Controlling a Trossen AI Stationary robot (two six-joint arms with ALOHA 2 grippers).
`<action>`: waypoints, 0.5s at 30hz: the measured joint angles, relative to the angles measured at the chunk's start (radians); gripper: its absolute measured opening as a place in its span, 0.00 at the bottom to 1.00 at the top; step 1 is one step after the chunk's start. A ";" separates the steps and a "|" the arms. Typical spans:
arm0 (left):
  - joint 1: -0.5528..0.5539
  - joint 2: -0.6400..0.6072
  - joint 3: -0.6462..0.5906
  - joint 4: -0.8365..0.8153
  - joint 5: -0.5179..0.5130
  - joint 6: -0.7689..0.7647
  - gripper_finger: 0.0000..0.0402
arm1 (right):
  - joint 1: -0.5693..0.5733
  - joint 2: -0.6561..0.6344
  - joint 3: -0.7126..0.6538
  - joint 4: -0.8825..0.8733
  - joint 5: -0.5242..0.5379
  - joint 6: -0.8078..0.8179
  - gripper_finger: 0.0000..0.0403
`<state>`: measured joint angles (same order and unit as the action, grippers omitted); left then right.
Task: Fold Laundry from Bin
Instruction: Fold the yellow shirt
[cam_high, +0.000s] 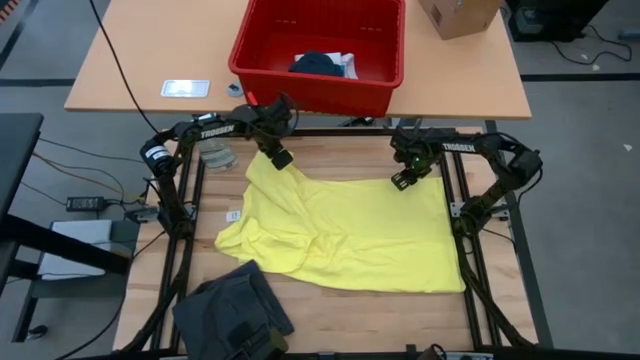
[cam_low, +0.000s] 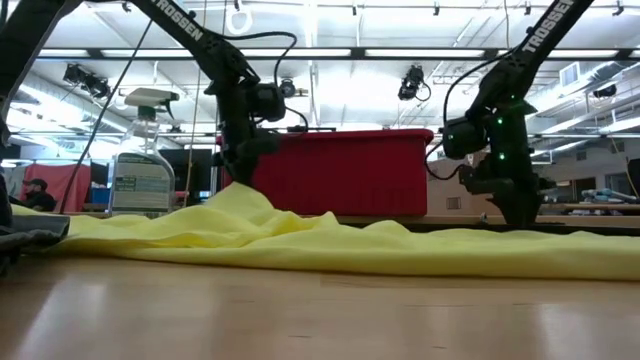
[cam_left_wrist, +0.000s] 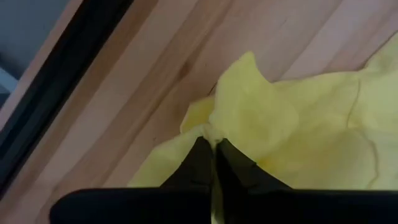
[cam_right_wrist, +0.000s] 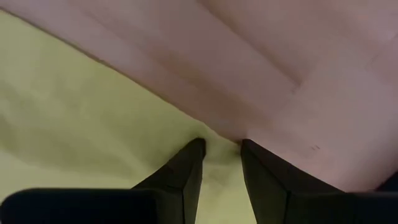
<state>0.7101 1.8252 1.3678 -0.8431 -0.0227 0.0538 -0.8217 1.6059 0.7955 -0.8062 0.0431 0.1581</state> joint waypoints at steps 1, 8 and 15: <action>0.000 0.000 0.000 -0.004 0.000 -0.008 0.02 | -0.001 0.012 -0.003 0.000 -0.007 0.006 0.31; -0.001 0.000 0.000 0.037 0.000 -0.044 0.02 | 0.036 0.028 0.006 0.025 0.058 0.037 0.19; 0.009 -0.003 0.000 0.132 -0.163 -0.040 0.01 | 0.034 -0.021 0.098 0.044 0.249 -0.007 0.02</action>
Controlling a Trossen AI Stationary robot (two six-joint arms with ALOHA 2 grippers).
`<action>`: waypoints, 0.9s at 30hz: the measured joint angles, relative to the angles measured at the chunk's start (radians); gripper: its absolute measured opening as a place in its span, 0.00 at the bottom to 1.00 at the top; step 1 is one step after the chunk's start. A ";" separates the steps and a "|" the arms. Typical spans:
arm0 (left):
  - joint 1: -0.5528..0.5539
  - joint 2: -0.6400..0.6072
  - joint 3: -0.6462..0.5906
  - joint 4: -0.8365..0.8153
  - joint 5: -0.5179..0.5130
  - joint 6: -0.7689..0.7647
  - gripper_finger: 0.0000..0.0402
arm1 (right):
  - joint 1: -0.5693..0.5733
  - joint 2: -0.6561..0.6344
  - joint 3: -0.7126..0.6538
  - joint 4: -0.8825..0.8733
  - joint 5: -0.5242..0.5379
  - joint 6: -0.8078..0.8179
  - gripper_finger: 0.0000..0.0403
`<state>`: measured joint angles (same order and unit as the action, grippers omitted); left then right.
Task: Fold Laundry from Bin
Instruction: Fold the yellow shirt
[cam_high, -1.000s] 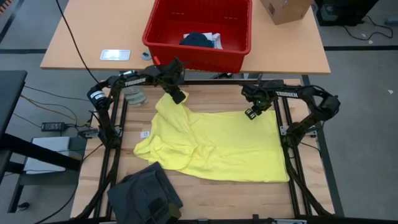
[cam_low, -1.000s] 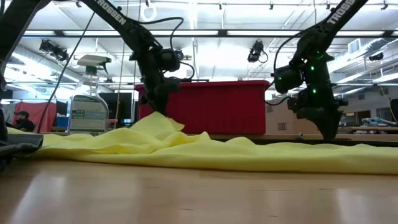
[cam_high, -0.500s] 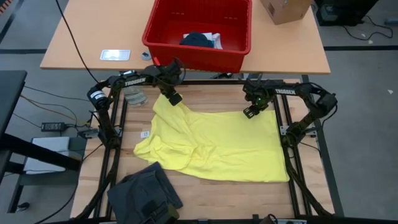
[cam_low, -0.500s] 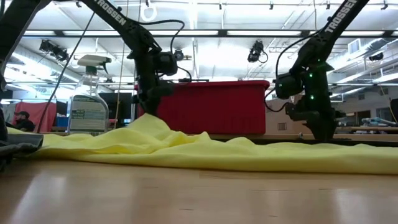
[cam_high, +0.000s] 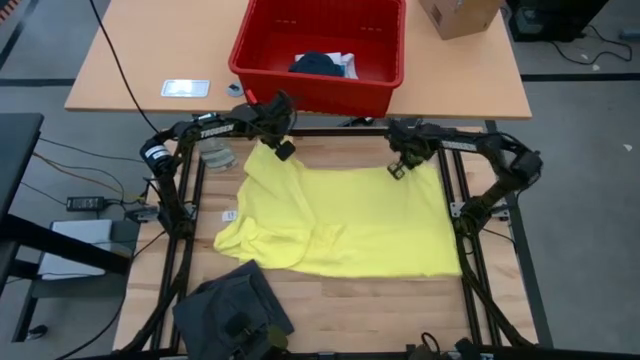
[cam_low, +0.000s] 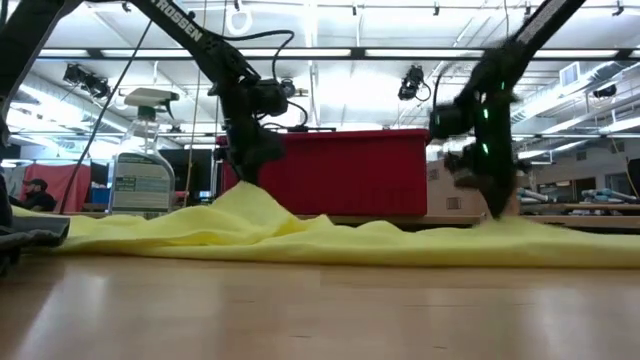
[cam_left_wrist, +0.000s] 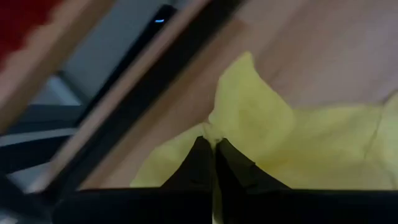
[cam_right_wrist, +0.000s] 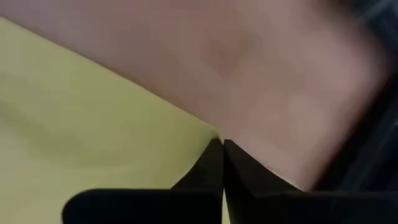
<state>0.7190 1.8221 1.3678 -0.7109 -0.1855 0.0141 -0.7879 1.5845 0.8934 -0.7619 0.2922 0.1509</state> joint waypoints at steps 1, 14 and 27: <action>0.006 -0.009 -0.001 -0.006 -0.016 0.000 0.01 | 0.001 -0.031 0.021 0.001 0.016 0.002 0.01; -0.086 -0.337 0.001 -0.299 -0.023 -0.074 0.00 | 0.062 -0.342 0.119 -0.354 -0.006 0.155 0.01; -0.534 -0.349 -0.001 -0.485 0.023 -0.373 0.00 | 0.481 -0.452 -0.070 -0.531 -0.331 0.574 0.00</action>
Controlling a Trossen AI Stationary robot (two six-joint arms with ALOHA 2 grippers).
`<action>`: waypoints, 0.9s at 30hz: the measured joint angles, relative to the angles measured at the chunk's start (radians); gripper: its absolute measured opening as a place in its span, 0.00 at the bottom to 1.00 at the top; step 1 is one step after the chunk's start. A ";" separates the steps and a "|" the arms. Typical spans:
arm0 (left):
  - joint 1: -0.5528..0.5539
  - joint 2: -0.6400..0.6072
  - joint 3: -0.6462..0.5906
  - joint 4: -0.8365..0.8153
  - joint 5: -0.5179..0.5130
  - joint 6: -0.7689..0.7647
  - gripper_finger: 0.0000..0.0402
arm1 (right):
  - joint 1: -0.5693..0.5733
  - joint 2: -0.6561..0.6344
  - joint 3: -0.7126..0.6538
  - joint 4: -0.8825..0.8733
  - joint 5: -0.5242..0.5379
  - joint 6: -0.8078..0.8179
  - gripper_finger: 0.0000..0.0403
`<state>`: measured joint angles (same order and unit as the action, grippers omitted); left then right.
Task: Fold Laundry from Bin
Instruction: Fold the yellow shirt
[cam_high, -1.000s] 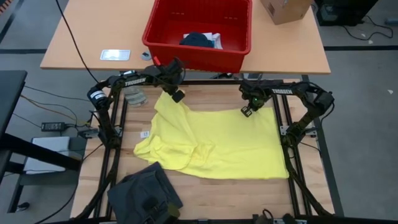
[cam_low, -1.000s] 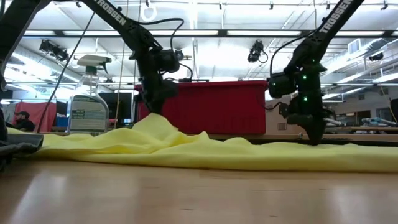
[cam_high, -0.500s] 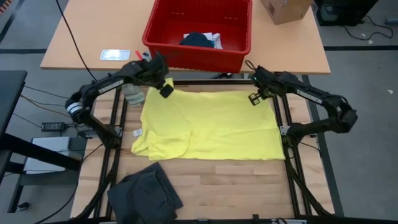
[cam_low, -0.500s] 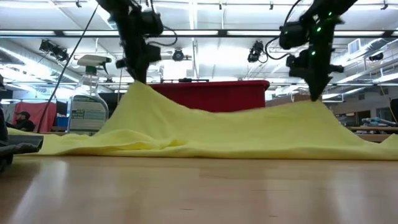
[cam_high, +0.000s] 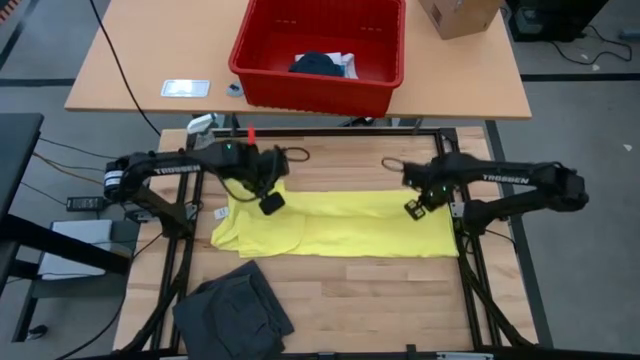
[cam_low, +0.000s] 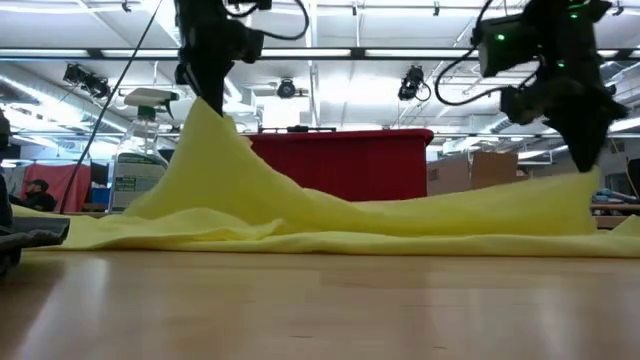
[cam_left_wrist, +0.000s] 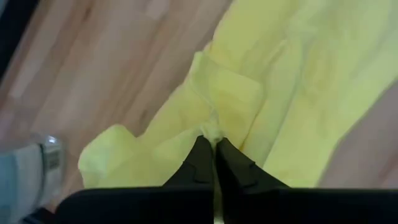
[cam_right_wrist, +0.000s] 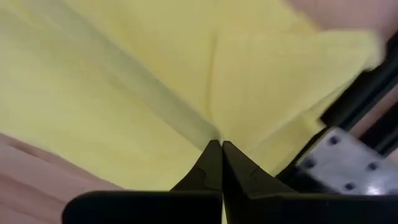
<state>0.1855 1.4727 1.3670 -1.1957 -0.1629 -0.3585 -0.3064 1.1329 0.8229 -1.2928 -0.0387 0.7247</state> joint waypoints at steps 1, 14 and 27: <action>-0.022 0.000 0.000 0.001 0.000 -0.025 0.00 | 0.025 -0.003 -0.023 0.013 -0.010 0.030 0.00; -0.156 0.010 -0.262 0.028 0.048 -0.345 0.04 | 0.309 -0.003 -0.178 0.253 -0.208 0.304 0.04; -0.143 0.009 -0.168 0.001 0.052 -0.335 0.33 | 0.303 -0.015 -0.158 0.263 -0.162 0.349 0.40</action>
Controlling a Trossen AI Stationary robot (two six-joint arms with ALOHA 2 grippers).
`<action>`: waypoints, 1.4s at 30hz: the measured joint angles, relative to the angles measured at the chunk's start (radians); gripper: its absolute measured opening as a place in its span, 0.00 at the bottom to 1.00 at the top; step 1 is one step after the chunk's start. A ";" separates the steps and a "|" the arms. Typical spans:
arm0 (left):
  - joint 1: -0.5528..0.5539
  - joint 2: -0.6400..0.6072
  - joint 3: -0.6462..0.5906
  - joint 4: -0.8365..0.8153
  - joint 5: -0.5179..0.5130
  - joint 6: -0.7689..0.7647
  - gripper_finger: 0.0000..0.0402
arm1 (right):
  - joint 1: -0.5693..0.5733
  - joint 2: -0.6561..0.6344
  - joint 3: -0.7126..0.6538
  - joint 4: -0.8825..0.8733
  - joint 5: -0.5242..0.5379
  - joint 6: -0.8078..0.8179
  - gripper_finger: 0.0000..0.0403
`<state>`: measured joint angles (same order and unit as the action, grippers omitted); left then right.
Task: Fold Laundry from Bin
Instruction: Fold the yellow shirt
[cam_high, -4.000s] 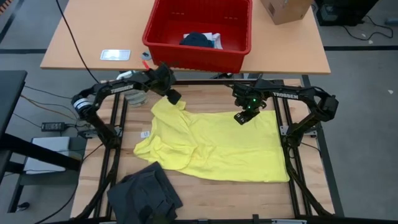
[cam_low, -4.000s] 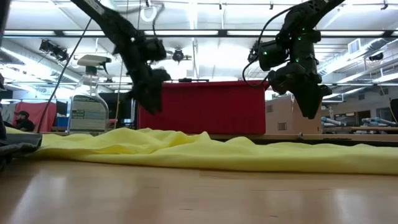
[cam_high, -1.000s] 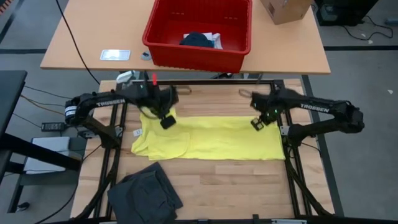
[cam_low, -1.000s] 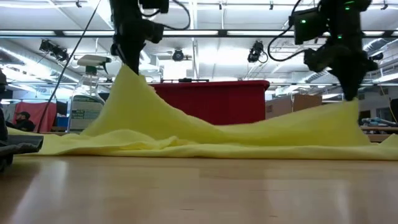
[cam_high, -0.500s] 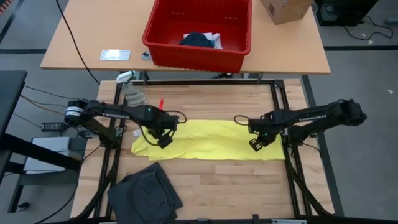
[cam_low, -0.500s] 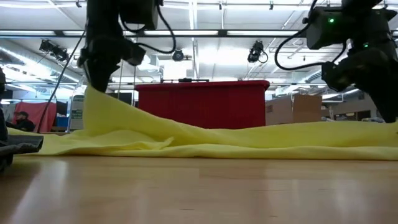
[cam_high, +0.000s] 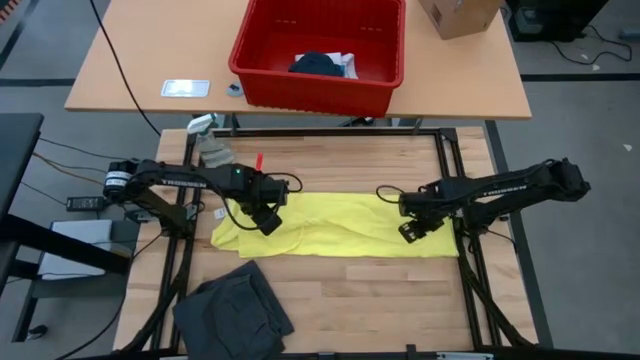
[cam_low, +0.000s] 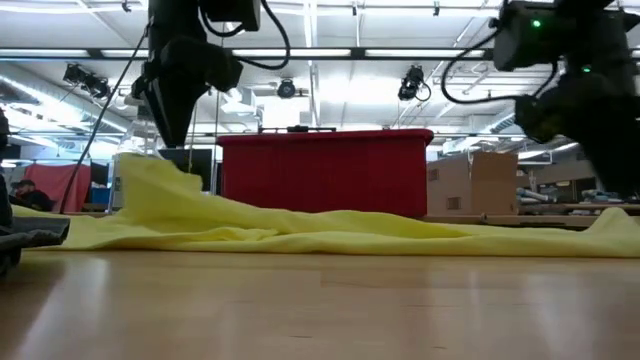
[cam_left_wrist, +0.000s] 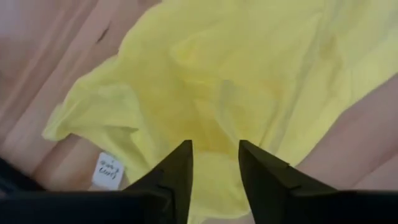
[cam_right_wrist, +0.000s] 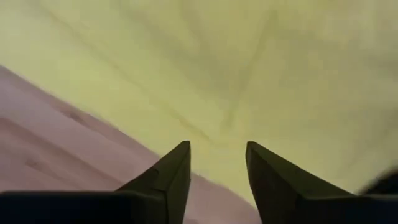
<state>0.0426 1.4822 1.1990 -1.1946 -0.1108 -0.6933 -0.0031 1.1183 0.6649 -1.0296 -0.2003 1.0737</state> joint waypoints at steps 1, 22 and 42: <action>0.005 -0.001 0.012 -0.016 0.000 0.010 0.35 | -0.009 0.000 0.010 0.022 0.021 -0.002 0.41; 0.040 -0.290 -0.330 0.228 0.191 0.320 0.37 | -0.033 0.649 0.341 1.157 0.083 -0.716 0.42; -0.210 -0.339 -0.616 0.807 0.022 0.500 0.48 | -0.037 0.774 0.555 1.036 0.100 -0.676 0.42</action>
<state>-0.1677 1.1427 0.5825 -0.3873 -0.0891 -0.1938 -0.0406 1.8928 1.2201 0.0062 -0.0999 0.3973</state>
